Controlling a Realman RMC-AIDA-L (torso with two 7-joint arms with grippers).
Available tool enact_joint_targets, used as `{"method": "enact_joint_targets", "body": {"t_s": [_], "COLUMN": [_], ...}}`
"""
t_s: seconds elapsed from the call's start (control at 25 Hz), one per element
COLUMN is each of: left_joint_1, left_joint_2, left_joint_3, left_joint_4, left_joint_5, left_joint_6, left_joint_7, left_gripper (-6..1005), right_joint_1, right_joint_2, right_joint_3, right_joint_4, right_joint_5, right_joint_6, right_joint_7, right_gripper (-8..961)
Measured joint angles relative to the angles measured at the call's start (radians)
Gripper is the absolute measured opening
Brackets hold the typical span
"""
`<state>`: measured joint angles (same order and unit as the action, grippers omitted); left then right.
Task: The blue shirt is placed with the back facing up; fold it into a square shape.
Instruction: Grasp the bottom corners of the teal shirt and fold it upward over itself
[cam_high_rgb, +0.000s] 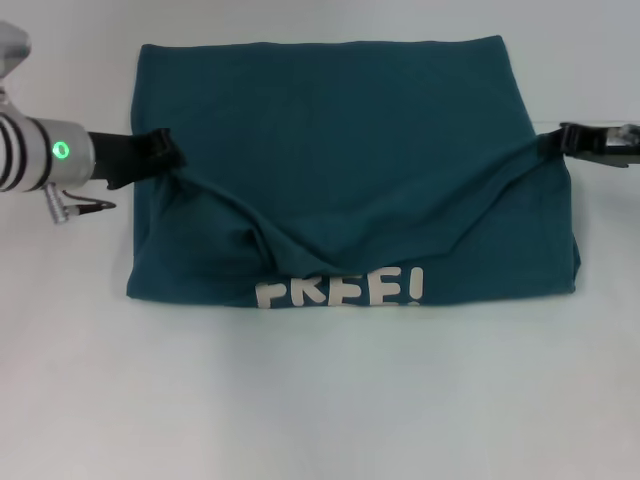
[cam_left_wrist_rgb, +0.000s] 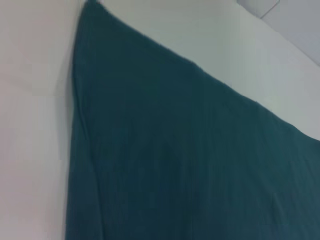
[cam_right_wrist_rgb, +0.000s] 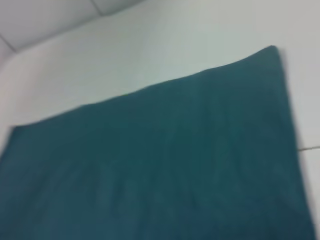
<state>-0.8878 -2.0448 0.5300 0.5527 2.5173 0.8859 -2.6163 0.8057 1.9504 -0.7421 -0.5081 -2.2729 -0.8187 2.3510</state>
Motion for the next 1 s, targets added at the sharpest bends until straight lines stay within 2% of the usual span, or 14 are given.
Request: {"method": "enact_joint_targets", "body": {"t_s": [0.12, 0.32, 0.64, 1.0], "left_joint_1": [-0.006, -0.011, -0.005, -0.006], "left_joint_2": [-0.008, -0.014, -0.019, -0.029], "left_joint_3": [0.024, 0.048, 0.047, 0.049], "left_joint_4": [-0.001, -0.002, 0.001, -0.003], "left_joint_5": [0.001, 0.004, 0.0, 0.003], "left_joint_6": [-0.056, -0.134, -0.194, -0.238], "left_joint_7": [-0.002, -0.015, -0.025, -0.027], "left_gripper": [3, 7, 13, 20], "right_joint_1": [0.035, 0.065, 0.096, 0.132], "right_joint_2": [0.011, 0.022, 0.011, 0.015], "right_joint_3": [-0.015, -0.017, -0.015, -0.039], "right_joint_4": [0.028, 0.031, 0.024, 0.033], "right_joint_5": [-0.071, -0.125, -0.123, -0.129], "right_joint_6": [0.086, 0.155, 0.183, 0.211], "right_joint_7": [0.018, 0.045, 0.05, 0.046], "right_gripper": [60, 60, 60, 60]}}
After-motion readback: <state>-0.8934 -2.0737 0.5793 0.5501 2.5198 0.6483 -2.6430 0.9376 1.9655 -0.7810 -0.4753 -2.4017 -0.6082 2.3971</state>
